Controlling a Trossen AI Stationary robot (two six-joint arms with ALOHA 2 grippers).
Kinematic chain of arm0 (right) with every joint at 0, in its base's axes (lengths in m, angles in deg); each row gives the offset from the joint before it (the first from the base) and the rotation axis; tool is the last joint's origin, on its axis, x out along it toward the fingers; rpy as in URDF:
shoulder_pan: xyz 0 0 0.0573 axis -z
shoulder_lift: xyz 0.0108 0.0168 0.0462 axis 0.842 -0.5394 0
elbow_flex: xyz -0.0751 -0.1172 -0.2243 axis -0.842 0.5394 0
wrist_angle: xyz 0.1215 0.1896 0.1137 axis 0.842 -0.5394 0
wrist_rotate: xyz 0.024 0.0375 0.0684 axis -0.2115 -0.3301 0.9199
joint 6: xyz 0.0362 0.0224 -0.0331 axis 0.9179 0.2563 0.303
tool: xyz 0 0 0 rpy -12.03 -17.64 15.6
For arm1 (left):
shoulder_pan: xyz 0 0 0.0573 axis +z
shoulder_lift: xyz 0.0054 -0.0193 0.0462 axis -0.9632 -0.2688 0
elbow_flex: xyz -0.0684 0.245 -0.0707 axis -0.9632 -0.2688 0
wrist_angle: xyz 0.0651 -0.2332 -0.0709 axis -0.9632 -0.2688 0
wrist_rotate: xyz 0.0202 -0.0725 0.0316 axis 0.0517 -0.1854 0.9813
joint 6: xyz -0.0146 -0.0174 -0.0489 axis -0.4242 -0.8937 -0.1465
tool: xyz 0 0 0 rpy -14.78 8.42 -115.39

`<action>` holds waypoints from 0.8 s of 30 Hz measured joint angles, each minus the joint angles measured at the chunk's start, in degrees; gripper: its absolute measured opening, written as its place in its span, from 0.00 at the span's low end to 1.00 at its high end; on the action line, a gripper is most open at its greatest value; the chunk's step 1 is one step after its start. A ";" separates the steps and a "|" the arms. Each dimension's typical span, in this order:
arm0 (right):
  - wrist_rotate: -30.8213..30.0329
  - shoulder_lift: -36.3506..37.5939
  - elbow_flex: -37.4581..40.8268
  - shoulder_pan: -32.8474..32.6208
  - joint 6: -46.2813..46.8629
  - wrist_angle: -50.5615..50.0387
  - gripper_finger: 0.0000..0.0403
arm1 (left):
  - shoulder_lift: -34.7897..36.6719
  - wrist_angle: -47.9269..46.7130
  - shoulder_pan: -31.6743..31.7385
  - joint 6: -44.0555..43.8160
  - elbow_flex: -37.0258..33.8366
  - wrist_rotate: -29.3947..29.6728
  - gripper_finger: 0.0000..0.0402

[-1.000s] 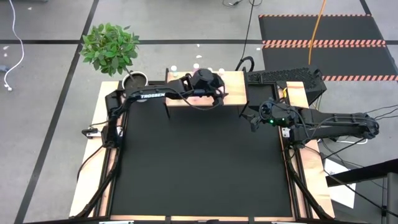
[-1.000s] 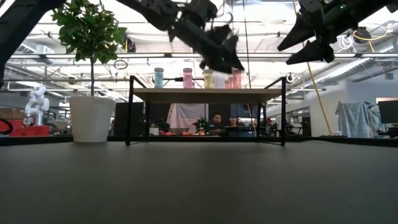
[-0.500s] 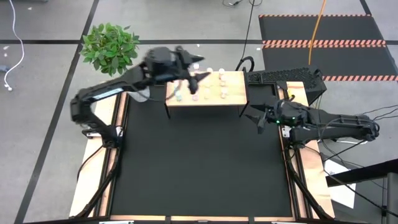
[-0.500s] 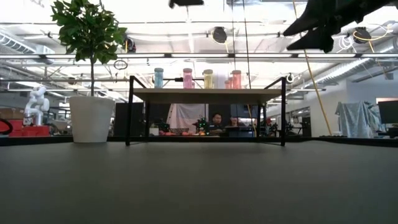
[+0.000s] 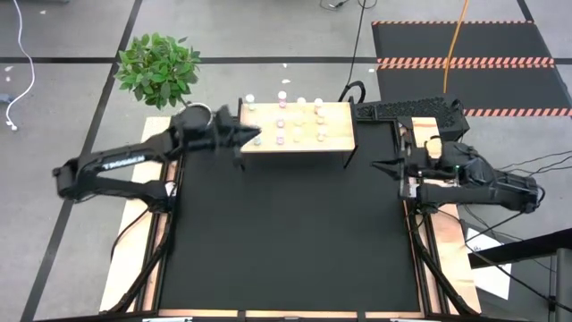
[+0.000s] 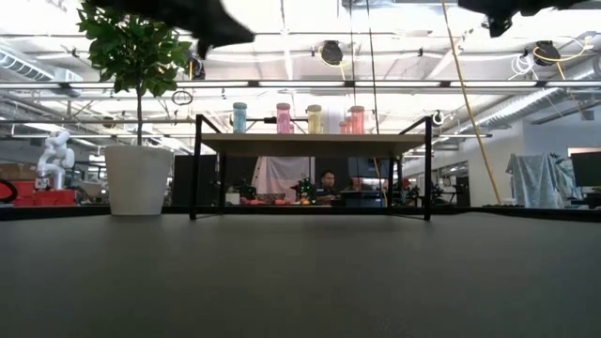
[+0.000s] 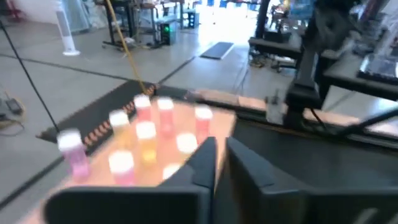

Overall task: Pick and place medicine bottles onto shelf by color
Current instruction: Return to Home Position

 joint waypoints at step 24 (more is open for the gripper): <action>-1.76 14.37 1.18 0.04 -1.09 -12.53 0.00 | 42.06 13.37 -2.10 -1.55 -48.00 -0.15 0.03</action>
